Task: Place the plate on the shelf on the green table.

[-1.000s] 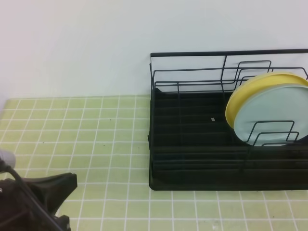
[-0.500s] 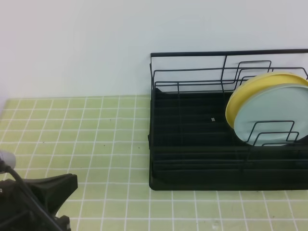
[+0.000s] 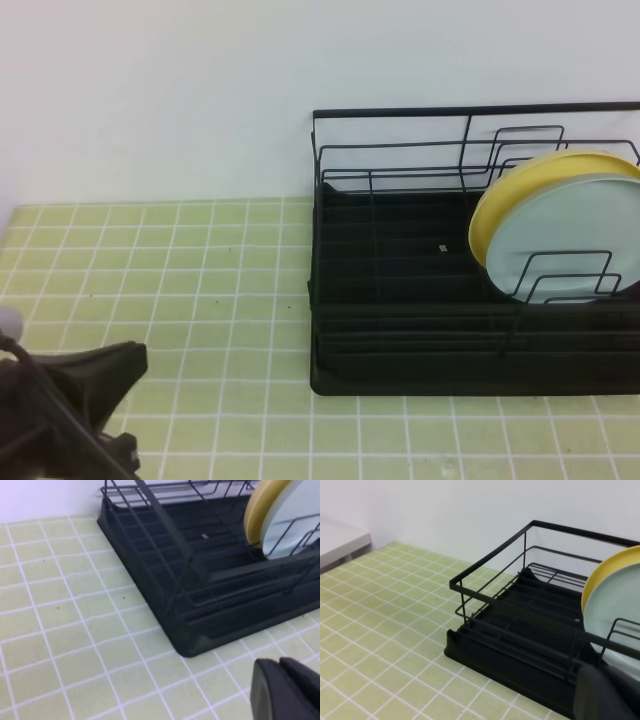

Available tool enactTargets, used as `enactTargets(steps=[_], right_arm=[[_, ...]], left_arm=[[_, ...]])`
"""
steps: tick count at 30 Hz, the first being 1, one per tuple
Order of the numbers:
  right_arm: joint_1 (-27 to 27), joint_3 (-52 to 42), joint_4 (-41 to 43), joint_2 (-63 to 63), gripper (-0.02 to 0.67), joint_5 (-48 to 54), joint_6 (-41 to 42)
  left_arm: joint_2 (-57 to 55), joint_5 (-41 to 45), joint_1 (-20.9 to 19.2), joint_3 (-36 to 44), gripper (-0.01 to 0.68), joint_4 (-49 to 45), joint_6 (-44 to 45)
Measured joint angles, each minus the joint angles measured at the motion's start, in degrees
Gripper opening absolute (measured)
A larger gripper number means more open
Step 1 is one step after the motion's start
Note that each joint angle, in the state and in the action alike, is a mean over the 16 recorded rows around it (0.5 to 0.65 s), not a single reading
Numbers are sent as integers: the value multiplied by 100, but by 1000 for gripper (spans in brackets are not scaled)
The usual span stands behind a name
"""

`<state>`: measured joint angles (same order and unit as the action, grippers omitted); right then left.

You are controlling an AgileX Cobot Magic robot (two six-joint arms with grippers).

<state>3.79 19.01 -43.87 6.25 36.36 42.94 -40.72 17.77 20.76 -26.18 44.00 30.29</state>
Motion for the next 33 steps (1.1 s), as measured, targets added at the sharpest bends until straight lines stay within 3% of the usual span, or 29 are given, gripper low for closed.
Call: enactTargets(steps=[10, 21, 33], right_arm=[[0, 0, 0, 0, -3, 0, 0], [0, 0, 0, 0, -3, 0, 0], [0, 0, 0, 0, -3, 3, 0]], left_arm=[[502, -330, -563, 419, 0, -1242, -1369], [1922, -847, -1283, 1838, 0, -3440, -3399], [3095, -623, -1714, 2812, 0, -4651, -4471]])
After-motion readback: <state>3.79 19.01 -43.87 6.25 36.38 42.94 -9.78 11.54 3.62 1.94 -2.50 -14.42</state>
